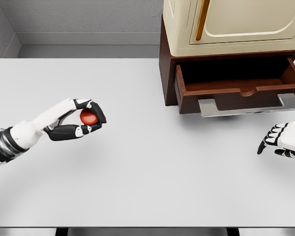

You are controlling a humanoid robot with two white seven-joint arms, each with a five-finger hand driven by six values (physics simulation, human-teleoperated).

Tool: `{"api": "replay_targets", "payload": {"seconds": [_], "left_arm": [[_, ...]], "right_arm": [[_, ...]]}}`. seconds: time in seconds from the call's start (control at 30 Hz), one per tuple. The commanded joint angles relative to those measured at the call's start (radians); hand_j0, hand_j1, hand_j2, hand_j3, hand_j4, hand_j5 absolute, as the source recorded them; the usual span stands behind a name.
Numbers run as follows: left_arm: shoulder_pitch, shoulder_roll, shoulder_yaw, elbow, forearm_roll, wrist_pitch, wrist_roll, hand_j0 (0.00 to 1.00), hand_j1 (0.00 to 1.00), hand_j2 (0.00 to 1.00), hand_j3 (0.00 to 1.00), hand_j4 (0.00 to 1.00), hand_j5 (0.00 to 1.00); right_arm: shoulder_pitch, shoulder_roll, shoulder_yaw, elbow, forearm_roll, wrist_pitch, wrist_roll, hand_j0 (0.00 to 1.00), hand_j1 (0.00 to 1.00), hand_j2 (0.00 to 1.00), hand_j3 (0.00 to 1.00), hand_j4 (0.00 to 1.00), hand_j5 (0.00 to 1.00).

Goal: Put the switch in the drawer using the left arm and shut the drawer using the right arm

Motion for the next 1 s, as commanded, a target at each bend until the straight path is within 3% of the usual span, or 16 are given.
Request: {"api": "replay_targets", "payload": {"seconds": [0.0, 0.8, 0.97], "left_arm": [[-0.006, -0.022, -0.017, -0.001, -0.011, 0.016, 0.000, 0.43, 0.43, 0.43, 0.43, 0.43, 0.43], [-0.178, -0.118, -0.107, -0.030, -0.053, 0.081, 0.000, 0.42, 0.42, 0.42, 0.42, 0.42, 0.42], [-0.207, -0.167, -0.115, -0.030, -0.094, 0.088, 0.000, 0.42, 0.42, 0.42, 0.42, 0.42, 0.42]], "right_arm": [[0.000, -0.002, -0.001, 0.000, -0.006, 0.001, 0.000, 0.58, 0.58, 0.58, 0.58, 0.58, 0.58], [0.000, -0.002, 0.000, 0.000, -0.005, 0.001, 0.000, 0.58, 0.58, 0.58, 0.58, 0.58, 0.58], [0.000, -0.002, 0.000, 0.001, -0.003, 0.001, 0.001, 0.59, 0.59, 0.59, 0.59, 0.59, 0.59]]}}
